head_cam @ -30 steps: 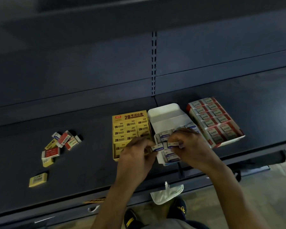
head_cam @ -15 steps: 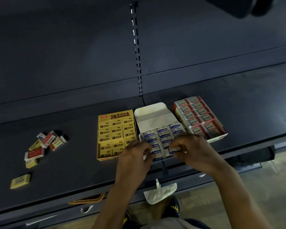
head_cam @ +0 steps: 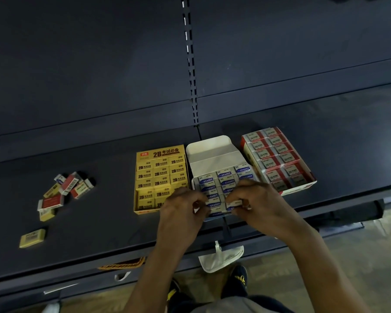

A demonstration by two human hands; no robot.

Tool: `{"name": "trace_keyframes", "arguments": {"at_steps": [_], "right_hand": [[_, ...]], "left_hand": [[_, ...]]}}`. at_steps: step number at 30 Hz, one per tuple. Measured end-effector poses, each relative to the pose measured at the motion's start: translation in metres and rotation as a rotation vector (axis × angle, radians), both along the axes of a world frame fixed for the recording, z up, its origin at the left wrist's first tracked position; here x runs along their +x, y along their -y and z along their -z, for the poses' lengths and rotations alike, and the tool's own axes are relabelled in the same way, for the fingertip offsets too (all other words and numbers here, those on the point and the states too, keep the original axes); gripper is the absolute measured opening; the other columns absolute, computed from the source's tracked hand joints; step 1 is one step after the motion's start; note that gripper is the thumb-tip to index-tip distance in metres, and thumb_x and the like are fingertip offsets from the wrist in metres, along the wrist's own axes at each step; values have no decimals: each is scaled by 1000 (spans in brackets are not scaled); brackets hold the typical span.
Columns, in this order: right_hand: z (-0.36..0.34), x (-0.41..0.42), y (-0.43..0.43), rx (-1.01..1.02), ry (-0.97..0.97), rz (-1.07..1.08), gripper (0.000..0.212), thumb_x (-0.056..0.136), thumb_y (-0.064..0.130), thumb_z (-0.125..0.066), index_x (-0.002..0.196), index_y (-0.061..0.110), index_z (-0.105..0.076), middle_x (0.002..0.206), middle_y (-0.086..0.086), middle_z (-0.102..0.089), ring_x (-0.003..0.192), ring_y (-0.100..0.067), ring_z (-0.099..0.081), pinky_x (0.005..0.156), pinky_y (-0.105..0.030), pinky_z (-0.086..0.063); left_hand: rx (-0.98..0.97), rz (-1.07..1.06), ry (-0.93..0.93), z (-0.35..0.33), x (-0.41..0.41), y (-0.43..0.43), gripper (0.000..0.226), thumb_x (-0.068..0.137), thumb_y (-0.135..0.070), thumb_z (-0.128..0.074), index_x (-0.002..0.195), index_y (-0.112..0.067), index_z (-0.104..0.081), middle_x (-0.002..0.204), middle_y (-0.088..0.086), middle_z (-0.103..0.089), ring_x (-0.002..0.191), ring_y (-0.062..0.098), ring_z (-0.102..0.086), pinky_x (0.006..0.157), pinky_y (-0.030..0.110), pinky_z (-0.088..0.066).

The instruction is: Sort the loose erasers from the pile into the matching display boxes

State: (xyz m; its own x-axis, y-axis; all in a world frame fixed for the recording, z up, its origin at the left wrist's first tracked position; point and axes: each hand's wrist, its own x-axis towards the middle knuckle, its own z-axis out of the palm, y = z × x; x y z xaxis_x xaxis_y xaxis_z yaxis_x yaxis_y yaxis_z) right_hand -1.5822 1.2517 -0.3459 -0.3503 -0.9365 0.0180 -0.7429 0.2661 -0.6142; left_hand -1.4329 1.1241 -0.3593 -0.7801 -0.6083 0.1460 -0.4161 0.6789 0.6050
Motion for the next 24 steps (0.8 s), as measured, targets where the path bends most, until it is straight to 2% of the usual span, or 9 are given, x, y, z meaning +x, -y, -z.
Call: {"name": "trace_keyframes", "arguments": {"at_steps": [7,15,20,22,24], "right_hand": [[-2,-4,0,52,72,2,21,78,10,-73,98,17,-70,107,8,-62,100,-5,-59,84,-12,-48],[-3,-3,0,70,148,-17,19,80,13,-72,96,22,-70,105,15,-60,102,0,-57,86,-19,-51],[1,6,7,34,29,-15,19,78,10,-72,94,19,-72,105,8,-62,104,-9,-59,86,-26,-52],[1,12,12,21,-6,-24,19,78,9,-71,95,17,-73,105,5,-62,103,-12,-59,88,-26,-51],[1,18,17,27,8,-40,20,80,10,-68,98,19,-73,105,5,-61,100,-9,-59,88,-21,-48]], "left_hand": [[-2,-16,-40,2,0,-3,21,63,-11,-85,79,-17,-72,79,-3,-63,64,5,-58,58,23,-55],[16,-13,-57,2,1,-2,20,63,-10,-84,79,-16,-73,80,-3,-64,64,7,-60,59,27,-56],[45,8,-72,4,1,1,20,64,-9,-83,80,-17,-74,80,-4,-64,66,7,-61,61,29,-56],[46,31,-62,3,2,3,20,65,-8,-83,81,-17,-74,81,-3,-64,67,8,-61,62,29,-56],[53,63,-60,2,4,6,20,68,-6,-80,84,-16,-75,84,-3,-65,69,9,-63,65,29,-57]]}}
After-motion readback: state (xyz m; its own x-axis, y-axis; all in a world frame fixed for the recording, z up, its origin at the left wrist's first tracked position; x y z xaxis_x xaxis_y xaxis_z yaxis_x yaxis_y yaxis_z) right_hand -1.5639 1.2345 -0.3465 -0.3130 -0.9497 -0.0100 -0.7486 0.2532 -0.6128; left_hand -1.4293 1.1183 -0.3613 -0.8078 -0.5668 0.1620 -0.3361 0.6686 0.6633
